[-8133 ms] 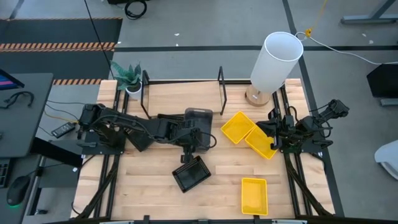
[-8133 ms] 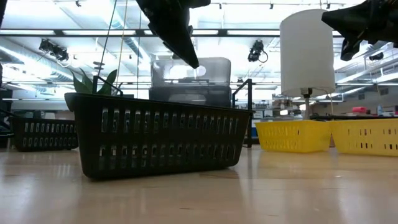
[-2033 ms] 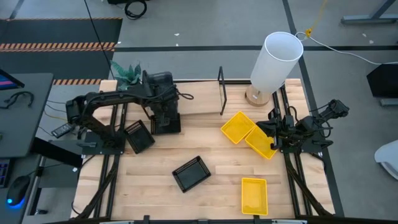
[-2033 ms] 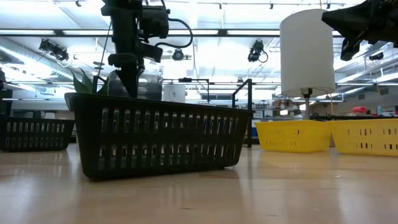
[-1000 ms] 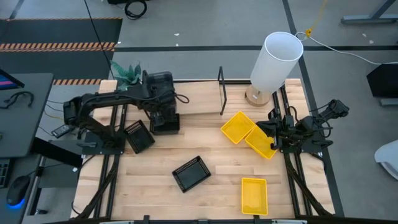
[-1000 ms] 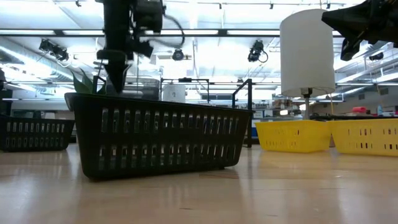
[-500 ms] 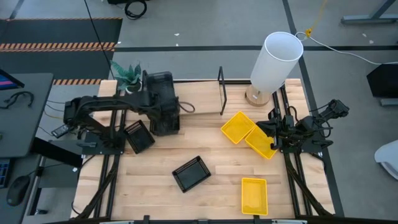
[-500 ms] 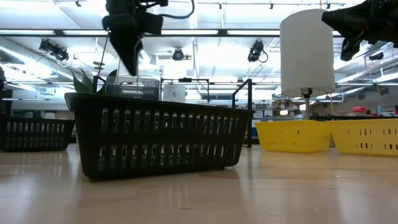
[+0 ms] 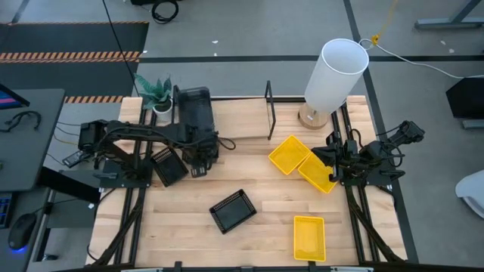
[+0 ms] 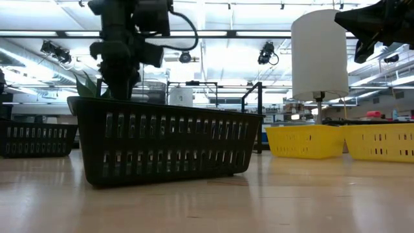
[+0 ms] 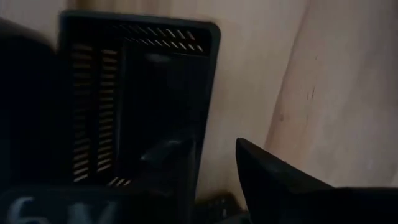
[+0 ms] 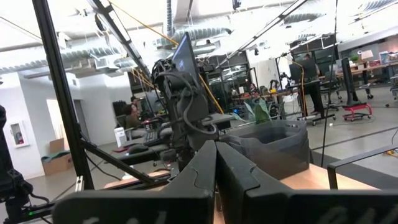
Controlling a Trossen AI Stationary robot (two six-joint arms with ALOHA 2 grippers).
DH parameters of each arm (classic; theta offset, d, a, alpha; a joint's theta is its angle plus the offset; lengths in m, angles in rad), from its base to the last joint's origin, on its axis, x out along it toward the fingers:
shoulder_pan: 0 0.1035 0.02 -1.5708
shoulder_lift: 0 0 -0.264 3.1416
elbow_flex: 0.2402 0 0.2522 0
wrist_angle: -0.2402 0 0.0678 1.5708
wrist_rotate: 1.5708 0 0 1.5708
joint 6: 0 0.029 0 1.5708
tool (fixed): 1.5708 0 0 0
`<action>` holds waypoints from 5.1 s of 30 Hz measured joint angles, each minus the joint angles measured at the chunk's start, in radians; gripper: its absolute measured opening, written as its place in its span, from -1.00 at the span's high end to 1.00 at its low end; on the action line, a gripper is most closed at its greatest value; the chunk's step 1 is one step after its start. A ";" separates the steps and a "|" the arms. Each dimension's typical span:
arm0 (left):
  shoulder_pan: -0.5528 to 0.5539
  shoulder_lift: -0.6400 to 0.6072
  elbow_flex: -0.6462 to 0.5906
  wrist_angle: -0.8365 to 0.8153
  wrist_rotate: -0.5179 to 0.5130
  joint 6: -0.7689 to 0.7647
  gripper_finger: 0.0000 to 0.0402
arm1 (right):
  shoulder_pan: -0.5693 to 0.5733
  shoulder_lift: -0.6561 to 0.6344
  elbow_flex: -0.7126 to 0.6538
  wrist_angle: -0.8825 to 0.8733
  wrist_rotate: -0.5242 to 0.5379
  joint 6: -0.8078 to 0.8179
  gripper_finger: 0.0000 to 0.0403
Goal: Stack baskets on shelf by color
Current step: Adjust the top right black basket, then stack the top black basket on top of the middle black basket
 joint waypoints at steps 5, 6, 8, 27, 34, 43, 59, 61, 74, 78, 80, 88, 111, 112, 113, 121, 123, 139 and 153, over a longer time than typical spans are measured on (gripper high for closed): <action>0.000 0.000 -0.060 0.066 -0.022 0.000 0.22 | 0.000 0.000 0.000 0.000 0.000 0.000 0.92; 0.001 0.000 -0.070 0.077 -0.024 0.001 0.19 | 0.000 0.000 0.000 0.000 0.000 0.000 0.92; 0.001 0.000 -0.091 0.093 -0.033 0.001 0.15 | 0.000 0.000 0.000 0.000 0.000 0.000 0.92; -0.057 0.000 -0.156 0.113 0.008 -0.027 0.93 | 0.000 0.000 0.000 0.000 0.000 0.000 0.92; -0.057 0.000 -0.156 0.112 0.015 -0.026 0.93 | 0.000 0.000 0.000 0.000 0.000 0.000 0.92; -0.089 0.000 -0.114 0.086 0.016 -0.032 0.93 | 0.000 0.000 0.000 0.000 0.000 0.000 0.92; -0.198 0.000 -0.020 0.024 -0.010 -0.233 0.93 | 0.000 0.000 0.000 0.000 0.000 0.000 0.92; -0.221 0.000 -0.020 0.024 -0.010 -0.271 0.93 | 0.000 0.000 0.000 0.000 0.000 0.000 0.92; -0.381 0.000 -0.020 0.032 -0.010 -0.524 0.93 | 0.000 0.000 0.000 0.000 0.000 0.000 0.92; -0.431 0.000 -0.020 0.033 0.004 -0.586 0.92 | 0.000 0.000 0.000 0.000 0.000 0.000 0.92; -0.456 0.000 -0.020 0.034 0.008 -0.616 0.92 | 0.000 0.000 0.000 0.000 0.000 0.000 0.92; -0.527 0.000 -0.020 0.034 0.001 -0.708 0.83 | 0.000 0.000 0.000 0.000 0.000 0.000 0.92; -0.446 -0.090 -0.024 -0.286 -0.143 -0.898 0.49 | 0.000 0.000 0.000 0.000 0.000 0.000 0.92; -0.441 -0.118 -0.024 -0.287 -0.156 -0.898 0.52 | 0.000 0.000 0.000 0.000 0.000 0.000 0.92; -0.434 -0.147 -0.024 -0.291 -0.166 -0.900 0.56 | 0.000 0.000 0.000 0.000 0.000 0.000 0.92; -0.383 -0.310 -0.096 -0.307 -0.246 -0.980 0.77 | 0.000 0.000 0.000 0.000 0.000 0.000 0.92; -0.380 -0.336 -0.175 -0.227 -0.229 -1.000 0.81 | 0.000 0.000 0.000 0.000 0.000 0.000 0.92; -0.351 -0.371 -0.337 -0.138 -0.265 -1.269 0.01 | 0.000 0.000 0.000 0.000 0.000 0.000 0.92; -0.276 -0.313 -0.468 -0.006 -0.195 -1.231 0.08 | 0.000 0.000 0.000 0.000 0.000 0.000 0.92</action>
